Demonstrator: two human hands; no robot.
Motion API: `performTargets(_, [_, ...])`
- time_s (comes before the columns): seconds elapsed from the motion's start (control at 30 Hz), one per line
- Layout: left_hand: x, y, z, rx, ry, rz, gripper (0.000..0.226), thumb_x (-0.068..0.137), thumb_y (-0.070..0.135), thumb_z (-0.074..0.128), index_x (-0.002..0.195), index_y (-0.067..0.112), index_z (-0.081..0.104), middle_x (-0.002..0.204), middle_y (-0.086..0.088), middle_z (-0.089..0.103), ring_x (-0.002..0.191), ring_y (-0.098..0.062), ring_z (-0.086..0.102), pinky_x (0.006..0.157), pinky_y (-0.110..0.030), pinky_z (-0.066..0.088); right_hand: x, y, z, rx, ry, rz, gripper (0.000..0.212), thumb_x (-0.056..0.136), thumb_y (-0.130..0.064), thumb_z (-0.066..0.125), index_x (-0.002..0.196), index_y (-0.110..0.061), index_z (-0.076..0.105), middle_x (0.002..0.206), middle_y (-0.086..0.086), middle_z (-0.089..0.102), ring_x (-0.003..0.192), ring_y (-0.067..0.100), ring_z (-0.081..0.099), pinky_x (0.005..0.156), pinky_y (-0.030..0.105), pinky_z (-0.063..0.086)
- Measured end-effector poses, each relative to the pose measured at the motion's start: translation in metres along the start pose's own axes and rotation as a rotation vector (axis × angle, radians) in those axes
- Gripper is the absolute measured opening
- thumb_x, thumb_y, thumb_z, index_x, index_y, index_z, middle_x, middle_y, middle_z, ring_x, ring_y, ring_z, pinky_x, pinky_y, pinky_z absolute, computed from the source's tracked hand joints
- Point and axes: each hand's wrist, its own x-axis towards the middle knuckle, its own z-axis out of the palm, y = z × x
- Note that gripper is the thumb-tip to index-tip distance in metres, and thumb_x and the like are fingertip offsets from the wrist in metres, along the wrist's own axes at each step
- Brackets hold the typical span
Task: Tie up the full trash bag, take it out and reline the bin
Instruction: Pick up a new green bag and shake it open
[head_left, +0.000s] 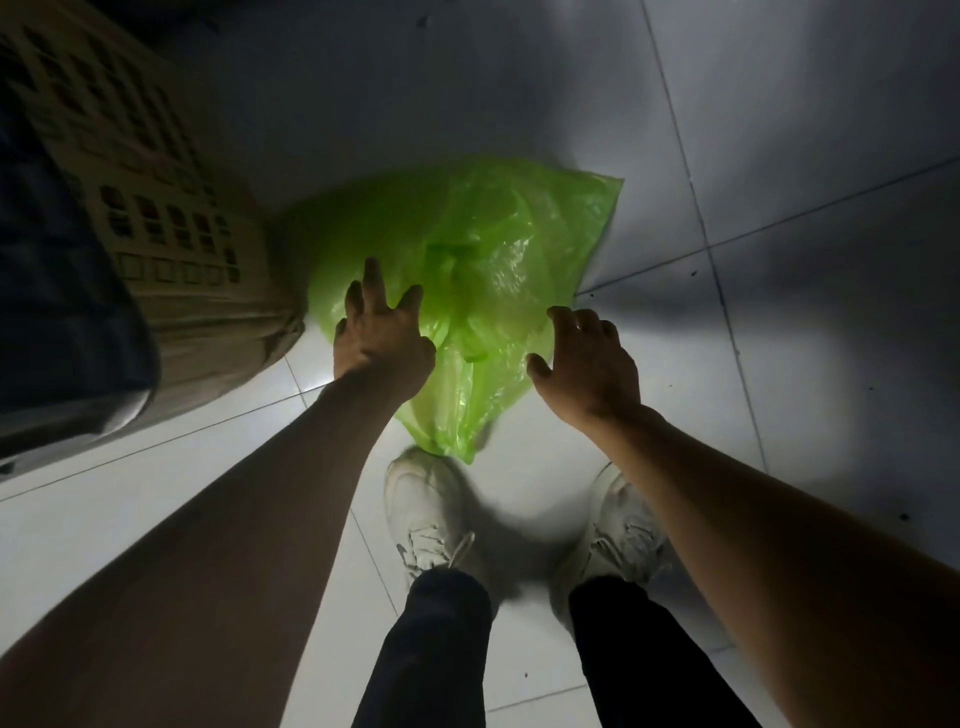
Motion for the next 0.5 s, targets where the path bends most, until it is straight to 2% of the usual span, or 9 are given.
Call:
performTargets(0.03, [0.006,0.000,0.003,-0.005,-0.006,-0.021,0.064,0.089,0.024,0.058,0.147,0.023,0.032,0.163,-0.013,-0.001,0.145,-0.038,0.014,0.106,-0.049,0.036,0.003,0.001,0.003,0.009,-0.001,0.002,0.056,0.092,-0.038,0.053,0.141,-0.017,0.037,0.140,0.012,0.046,0.125,0.033,0.043,0.087,0.042,0.046])
performTargets(0.1, [0.013,0.000,0.007,-0.006,0.015,-0.037,0.059,0.088,0.019,0.058,0.142,0.011,0.036,0.156,-0.017,0.022,0.138,-0.039,0.028,0.102,-0.048,0.039,0.005,0.002,0.009,0.028,-0.002,-0.003,0.056,0.092,-0.036,0.054,0.142,-0.017,0.037,0.140,0.012,0.046,0.125,0.033,0.043,0.086,0.042,0.046])
performTargets(0.17, [0.014,0.001,0.010,-0.017,0.088,-0.007,0.044,0.085,0.009,0.057,0.128,0.004,0.048,0.133,-0.020,0.049,0.121,-0.041,0.047,0.094,-0.046,0.044,0.003,0.003,0.011,0.041,-0.001,-0.009,0.055,0.092,-0.035,0.053,0.142,-0.017,0.038,0.140,0.012,0.046,0.125,0.033,0.043,0.087,0.043,0.047])
performTargets(0.2, [0.012,0.002,0.010,-0.032,0.121,0.015,0.038,0.084,0.006,0.055,0.122,0.004,0.053,0.122,-0.020,0.055,0.112,-0.041,0.053,0.088,-0.045,0.046,0.000,0.003,0.010,0.045,-0.004,-0.009,0.055,0.093,-0.035,0.053,0.142,-0.017,0.038,0.140,0.012,0.046,0.125,0.033,0.043,0.087,0.043,0.047])
performTargets(0.3, [-0.002,0.005,0.004,-0.125,0.178,0.094,0.034,0.084,0.001,0.053,0.115,0.010,0.064,0.110,-0.018,0.064,0.096,-0.043,0.062,0.078,-0.043,0.048,-0.014,0.001,0.005,0.060,-0.013,-0.009,0.053,0.093,-0.034,0.053,0.141,-0.017,0.039,0.138,0.012,0.047,0.124,0.033,0.044,0.086,0.043,0.047])
performTargets(0.5, [-0.046,0.016,-0.028,-0.232,0.210,0.225,0.029,0.087,-0.004,0.055,0.107,0.011,0.069,0.106,-0.017,0.064,0.086,-0.044,0.064,0.076,-0.045,0.054,-0.060,-0.004,-0.027,0.074,-0.018,-0.017,0.050,0.092,-0.033,0.054,0.138,-0.017,0.042,0.132,0.012,0.050,0.119,0.033,0.048,0.083,0.043,0.049])
